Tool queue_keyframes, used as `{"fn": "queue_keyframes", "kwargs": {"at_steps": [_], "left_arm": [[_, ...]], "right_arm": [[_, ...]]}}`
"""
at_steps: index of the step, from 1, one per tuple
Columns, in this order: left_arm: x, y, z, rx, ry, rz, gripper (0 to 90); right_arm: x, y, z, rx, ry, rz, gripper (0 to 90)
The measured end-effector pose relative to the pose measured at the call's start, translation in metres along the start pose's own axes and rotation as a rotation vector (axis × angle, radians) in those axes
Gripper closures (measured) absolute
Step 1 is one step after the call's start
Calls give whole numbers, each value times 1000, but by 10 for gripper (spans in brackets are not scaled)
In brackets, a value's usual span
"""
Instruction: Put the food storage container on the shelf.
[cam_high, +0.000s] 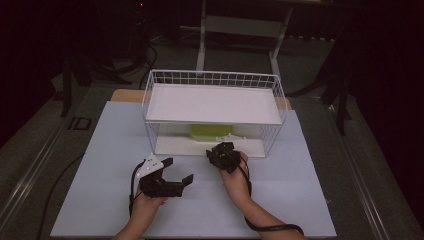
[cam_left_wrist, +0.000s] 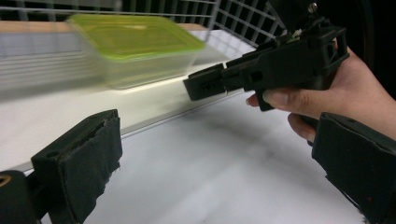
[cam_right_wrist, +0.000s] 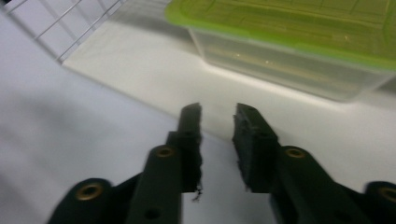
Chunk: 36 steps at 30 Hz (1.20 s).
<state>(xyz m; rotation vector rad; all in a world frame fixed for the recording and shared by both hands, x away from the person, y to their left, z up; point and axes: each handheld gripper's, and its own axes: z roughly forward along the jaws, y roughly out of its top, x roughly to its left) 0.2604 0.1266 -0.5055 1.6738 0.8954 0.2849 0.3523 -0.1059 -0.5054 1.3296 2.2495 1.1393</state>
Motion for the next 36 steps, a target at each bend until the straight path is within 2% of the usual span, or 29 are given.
{"fn": "queue_keyframes", "kwargs": {"at_steps": [1, 2, 4, 5, 8, 13, 15, 17, 19, 21, 23, 26, 29, 36], "left_arm": [[-1, 0, 0, -4, -4, 11, 26], [-3, 1, 0, -4, -10, 32, 26], [-4, 1, 0, -18, -23, 30, 26], [-4, 2, 1, -19, -23, 30, 26], [-5, 2, 2, -15, -27, 29, 26], [-8, 3, 4, 2, -54, 48, 26], [-9, 5, 4, 7, -49, 66, 26], [-9, 8, 4, 10, -61, 71, 26], [-9, 10, 4, 20, -70, 82, 26], [-6, 13, 0, 33, -81, 102, 26], [-4, 15, -4, 31, -93, 101, 26], [-3, 16, -12, 29, -97, 133, 26], [-3, 15, -19, 29, -110, 134, 26], [-1, 9, -33, 45, -106, 126, 26]], "right_arm": [[1, -3, -5, -5, 9, -8, 581], [1, -4, -8, -11, 13, -13, 538], [0, -7, -18, -26, 25, -18, 430], [-1, -9, -24, -29, 46, -24, 374], [-3, -11, -36, -35, 89, -29, 287], [-12, -13, -53, -56, 141, -3, 214], [-15, -13, -56, -63, 149, -3, 195], [-17, -14, -60, -77, 160, -8, 163], [-21, -14, -62, -87, 159, -34, 159], [-25, -16, -65, -100, 176, -48, 159], [-28, -18, -69, -102, 190, -47, 160], [-31, -21, -75, -102, 184, -62, 161], [-34, -24, -82, -115, 187, -66, 161], [-38, -33, -96, -115, 195, -85, 160]]}}
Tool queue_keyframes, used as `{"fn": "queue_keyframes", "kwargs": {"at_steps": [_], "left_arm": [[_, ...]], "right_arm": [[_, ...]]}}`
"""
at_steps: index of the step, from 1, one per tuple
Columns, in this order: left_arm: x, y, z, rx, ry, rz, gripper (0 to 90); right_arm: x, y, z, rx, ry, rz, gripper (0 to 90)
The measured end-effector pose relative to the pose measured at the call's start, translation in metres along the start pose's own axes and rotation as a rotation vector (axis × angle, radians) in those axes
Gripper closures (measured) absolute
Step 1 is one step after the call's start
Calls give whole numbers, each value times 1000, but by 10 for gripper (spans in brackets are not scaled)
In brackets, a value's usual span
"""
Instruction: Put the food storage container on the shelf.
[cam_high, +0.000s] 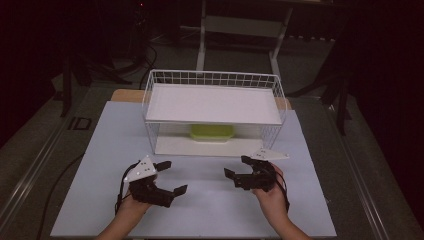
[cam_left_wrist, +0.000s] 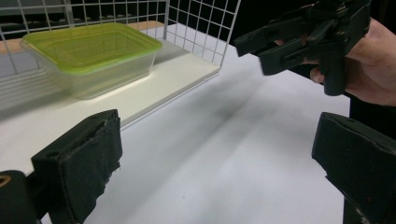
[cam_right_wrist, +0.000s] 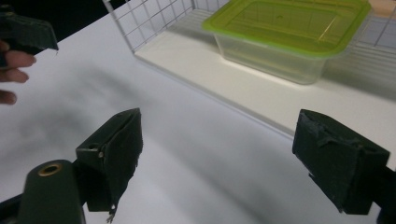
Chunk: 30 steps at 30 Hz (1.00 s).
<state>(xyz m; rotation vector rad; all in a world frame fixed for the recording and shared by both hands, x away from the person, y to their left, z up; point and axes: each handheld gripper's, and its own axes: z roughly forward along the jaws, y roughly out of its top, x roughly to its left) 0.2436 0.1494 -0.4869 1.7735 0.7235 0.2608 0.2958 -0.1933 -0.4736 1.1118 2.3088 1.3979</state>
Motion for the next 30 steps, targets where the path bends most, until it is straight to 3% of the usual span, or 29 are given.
{"fn": "queue_keyframes", "kwargs": {"at_steps": [16, 30], "left_arm": [[-8, -15, -27, -1, -1, -27, 26], [-16, -21, -35, 2, -9, 0, 26]], "right_arm": [[-6, -21, -41, -36, 4, -3, 160], [-17, -47, -67, -27, -14, -5, 162]]}}
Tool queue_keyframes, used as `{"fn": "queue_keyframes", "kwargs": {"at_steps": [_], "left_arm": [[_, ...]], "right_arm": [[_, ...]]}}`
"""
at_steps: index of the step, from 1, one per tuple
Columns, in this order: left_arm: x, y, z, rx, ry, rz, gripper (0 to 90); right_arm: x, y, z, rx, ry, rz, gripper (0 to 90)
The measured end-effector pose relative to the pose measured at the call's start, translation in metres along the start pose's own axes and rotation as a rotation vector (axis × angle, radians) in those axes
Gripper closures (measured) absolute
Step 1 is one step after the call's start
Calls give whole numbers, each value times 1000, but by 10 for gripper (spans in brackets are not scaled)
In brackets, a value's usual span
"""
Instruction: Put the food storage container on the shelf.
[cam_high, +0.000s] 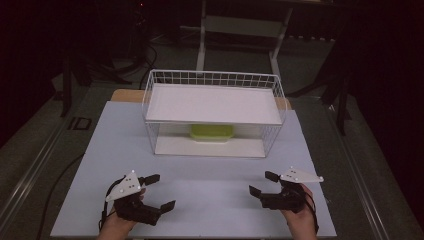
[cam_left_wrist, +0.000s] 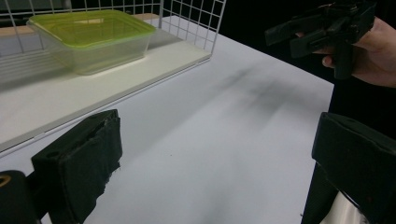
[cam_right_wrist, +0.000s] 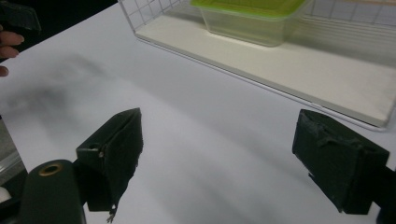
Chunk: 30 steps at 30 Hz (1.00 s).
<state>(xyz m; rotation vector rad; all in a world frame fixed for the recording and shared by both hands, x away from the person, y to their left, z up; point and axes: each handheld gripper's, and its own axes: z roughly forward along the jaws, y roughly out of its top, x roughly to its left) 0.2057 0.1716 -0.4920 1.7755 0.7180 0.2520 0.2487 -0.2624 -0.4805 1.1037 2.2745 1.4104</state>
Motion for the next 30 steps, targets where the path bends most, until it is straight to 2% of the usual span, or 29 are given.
{"fn": "queue_keyframes", "kwargs": {"at_steps": [3, 7, 11, 16, 18, 21, 27, 30], "left_arm": [[1, -3, 2, 4, -1, 7, 26], [3, -5, 6, 7, 1, 10, 26], [4, -7, 8, 17, -1, 14, 26], [3, -10, 9, 29, -6, 22, 26], [1, -11, 10, 33, 12, 43, 26], [-1, -11, 11, 36, 15, 64, 26], [-2, -14, 12, 43, 4, 83, 26], [-2, -15, 11, 35, 25, 95, 26]], "right_arm": [[-2, -3, -1, 14, -18, -4, 162], [-3, -10, 0, 26, -25, -48, 162], [-5, -14, 2, 16, -9, -39, 162], [-4, -17, 5, 22, -9, -89, 188], [-5, -18, 6, 20, 3, -95, 188], [-7, -19, 8, 21, 18, -109, 185], [-8, -22, 11, 16, 45, -133, 180], [-8, -20, 9, 2, 70, -140, 164]]}}
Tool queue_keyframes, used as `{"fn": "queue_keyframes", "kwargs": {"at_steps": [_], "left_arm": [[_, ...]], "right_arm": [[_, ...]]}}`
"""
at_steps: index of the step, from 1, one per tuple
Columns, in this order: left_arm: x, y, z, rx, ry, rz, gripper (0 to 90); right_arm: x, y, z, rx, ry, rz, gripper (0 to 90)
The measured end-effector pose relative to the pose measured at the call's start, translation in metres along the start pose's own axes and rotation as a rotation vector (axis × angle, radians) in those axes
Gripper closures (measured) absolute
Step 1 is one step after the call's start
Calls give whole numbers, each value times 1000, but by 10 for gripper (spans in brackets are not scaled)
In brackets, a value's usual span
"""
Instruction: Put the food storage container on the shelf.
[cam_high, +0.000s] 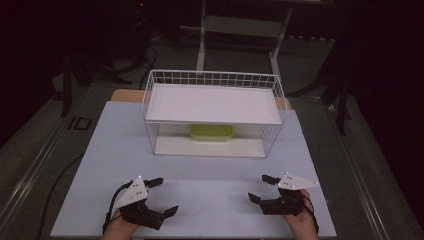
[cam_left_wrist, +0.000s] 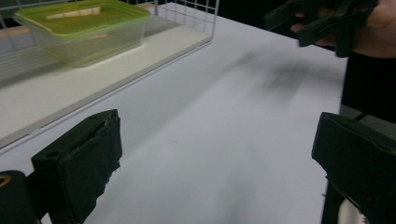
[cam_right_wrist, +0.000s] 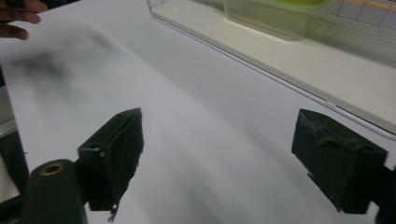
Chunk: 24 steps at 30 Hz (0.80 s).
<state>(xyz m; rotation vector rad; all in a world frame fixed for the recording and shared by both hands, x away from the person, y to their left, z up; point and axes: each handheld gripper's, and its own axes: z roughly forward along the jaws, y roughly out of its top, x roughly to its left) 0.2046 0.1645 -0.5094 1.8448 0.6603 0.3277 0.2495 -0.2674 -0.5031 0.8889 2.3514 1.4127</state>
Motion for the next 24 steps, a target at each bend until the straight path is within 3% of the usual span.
{"fn": "queue_keyframes", "kwargs": {"at_steps": [3, 11, 24], "left_arm": [[2, 1, -3, -33, -3, -15, 26], [3, -1, -2, -27, -22, -24, 26], [3, -3, 0, -14, -42, -30, 26]], "right_arm": [[-1, 1, -3, -11, 10, -22, 144], [-5, -3, 4, 39, 22, -30, 141], [-9, -6, 6, 46, 22, 1, 142]]}}
